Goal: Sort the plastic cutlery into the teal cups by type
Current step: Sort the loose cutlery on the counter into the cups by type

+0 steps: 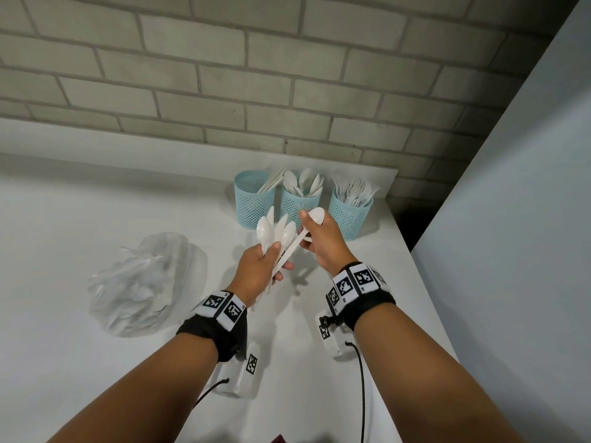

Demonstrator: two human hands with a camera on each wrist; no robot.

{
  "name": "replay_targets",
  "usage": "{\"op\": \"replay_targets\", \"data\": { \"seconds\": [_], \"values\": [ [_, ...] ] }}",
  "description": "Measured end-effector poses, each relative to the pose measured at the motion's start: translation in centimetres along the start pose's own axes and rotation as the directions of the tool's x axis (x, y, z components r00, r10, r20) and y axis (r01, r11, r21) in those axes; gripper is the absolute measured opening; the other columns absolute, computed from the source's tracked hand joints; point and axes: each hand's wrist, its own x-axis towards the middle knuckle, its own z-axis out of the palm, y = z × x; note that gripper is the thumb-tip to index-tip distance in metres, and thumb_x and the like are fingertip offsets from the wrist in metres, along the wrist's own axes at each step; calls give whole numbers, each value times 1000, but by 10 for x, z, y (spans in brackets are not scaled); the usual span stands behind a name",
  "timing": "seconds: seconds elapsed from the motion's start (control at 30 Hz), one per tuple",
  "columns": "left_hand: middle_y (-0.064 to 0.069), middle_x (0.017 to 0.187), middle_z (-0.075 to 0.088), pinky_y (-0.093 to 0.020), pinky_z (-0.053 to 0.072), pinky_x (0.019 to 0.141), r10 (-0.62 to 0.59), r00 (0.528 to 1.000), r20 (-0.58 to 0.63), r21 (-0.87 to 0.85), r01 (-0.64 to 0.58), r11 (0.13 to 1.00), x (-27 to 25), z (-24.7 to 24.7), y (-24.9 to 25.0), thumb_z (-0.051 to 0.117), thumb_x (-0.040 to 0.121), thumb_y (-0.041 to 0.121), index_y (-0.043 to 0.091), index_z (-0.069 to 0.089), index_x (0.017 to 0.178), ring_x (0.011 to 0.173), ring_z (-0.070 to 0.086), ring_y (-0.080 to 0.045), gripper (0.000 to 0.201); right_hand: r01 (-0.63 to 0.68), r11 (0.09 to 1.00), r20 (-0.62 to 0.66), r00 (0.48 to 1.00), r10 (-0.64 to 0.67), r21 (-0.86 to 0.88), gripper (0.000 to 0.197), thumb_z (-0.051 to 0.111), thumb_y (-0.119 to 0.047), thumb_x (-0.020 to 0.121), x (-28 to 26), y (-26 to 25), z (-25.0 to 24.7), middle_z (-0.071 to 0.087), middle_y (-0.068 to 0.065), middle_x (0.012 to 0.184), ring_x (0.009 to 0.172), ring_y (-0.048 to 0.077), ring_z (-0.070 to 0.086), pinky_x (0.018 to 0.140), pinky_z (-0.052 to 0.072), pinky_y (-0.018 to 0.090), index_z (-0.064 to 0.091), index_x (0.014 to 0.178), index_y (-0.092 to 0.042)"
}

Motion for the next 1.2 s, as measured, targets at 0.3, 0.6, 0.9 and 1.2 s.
{"op": "replay_targets", "data": {
  "seconds": [0.3,0.6,0.9,1.2],
  "values": [
    [-12,77,69,-15,44,42,45,999,-25,72,-43,996,-3,5,1,40,100,21,9,60,111,44,59,-9,26,-101,994,-9,995,101,46,27,41,-24,100,-7,0,13,61,6,91,81,20,62,74,54,39,40,121,-7],
    [-13,72,64,-20,51,48,43,999,-28,127,-40,991,0,7,0,44,98,23,1,59,111,52,61,-19,30,-10,999,8,1000,10,-41,30,36,-9,98,-17,-3,10,60,1,86,69,15,58,61,52,29,40,118,-31],
    [-8,64,59,-18,45,41,34,995,-90,74,-27,997,0,14,5,45,98,21,0,59,107,49,57,-19,27,15,999,-104,994,-19,-38,22,53,-30,94,-21,7,21,58,1,87,78,18,61,68,56,36,43,107,-15],
    [-11,73,63,-31,56,57,-59,996,-72,-31,56,998,1,11,5,44,99,19,0,52,100,62,64,-27,21,11,1000,-236,972,-8,11,16,27,-9,100,-18,4,15,48,4,84,55,15,55,59,53,31,38,108,-17]
  ]
}}
